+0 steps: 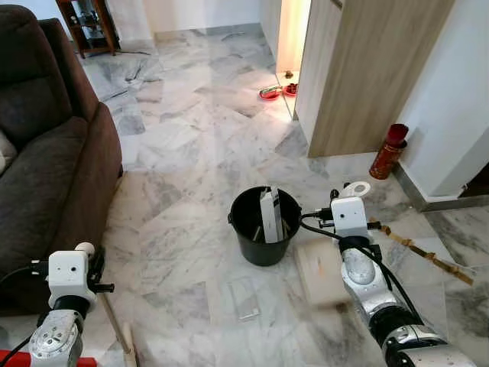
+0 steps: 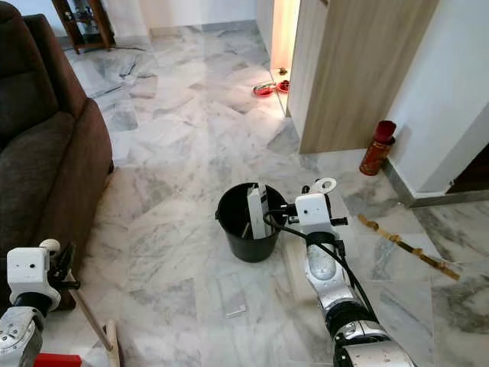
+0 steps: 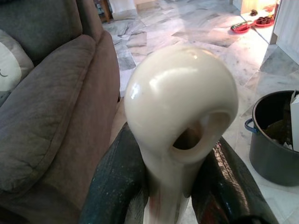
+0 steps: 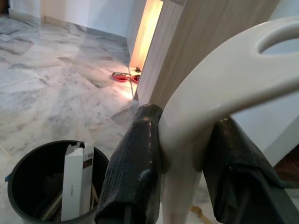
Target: Sweep floor
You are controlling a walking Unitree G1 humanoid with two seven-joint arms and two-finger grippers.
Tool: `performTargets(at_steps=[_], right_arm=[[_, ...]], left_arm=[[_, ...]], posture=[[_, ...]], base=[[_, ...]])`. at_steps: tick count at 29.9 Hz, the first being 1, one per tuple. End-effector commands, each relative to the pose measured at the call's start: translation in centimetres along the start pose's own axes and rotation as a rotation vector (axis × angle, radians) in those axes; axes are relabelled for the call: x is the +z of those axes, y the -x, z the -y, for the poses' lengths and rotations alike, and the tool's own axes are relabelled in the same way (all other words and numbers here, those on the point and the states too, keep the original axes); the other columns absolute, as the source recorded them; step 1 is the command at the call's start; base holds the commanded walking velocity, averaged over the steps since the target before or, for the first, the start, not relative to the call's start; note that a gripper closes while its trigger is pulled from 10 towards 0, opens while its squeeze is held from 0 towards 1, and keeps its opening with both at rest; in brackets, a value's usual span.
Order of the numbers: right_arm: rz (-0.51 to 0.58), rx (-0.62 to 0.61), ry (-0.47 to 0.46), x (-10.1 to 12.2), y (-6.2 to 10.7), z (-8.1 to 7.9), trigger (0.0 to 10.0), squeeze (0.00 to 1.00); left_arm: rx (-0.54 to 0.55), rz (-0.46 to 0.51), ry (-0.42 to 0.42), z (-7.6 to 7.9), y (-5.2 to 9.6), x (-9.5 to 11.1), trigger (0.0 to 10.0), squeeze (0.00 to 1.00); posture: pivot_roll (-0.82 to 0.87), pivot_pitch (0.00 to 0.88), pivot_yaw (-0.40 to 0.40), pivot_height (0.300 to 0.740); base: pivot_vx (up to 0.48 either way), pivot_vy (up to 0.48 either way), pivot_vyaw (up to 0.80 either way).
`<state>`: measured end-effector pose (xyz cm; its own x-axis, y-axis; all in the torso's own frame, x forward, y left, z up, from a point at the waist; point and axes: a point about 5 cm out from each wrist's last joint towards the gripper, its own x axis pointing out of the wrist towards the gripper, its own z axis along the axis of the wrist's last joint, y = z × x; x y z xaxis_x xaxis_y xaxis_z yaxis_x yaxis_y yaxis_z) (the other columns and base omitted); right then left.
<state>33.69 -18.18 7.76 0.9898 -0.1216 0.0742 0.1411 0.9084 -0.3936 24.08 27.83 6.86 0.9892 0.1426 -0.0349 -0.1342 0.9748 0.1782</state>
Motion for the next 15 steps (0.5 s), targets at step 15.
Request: performTargets(at_steps=[15], right_arm=[[-0.053, -0.017, -0.069, -0.8, 0.8, -1.0, 10.0, 0.0]], left_arm=[[-0.006, 0.149, -0.001, 0.0, -1.6, 5.1, 10.0, 0.0]], posture=[[-0.01, 0.082, 0.025, 0.74]], base=[[0.0, 0.0, 0.0]])
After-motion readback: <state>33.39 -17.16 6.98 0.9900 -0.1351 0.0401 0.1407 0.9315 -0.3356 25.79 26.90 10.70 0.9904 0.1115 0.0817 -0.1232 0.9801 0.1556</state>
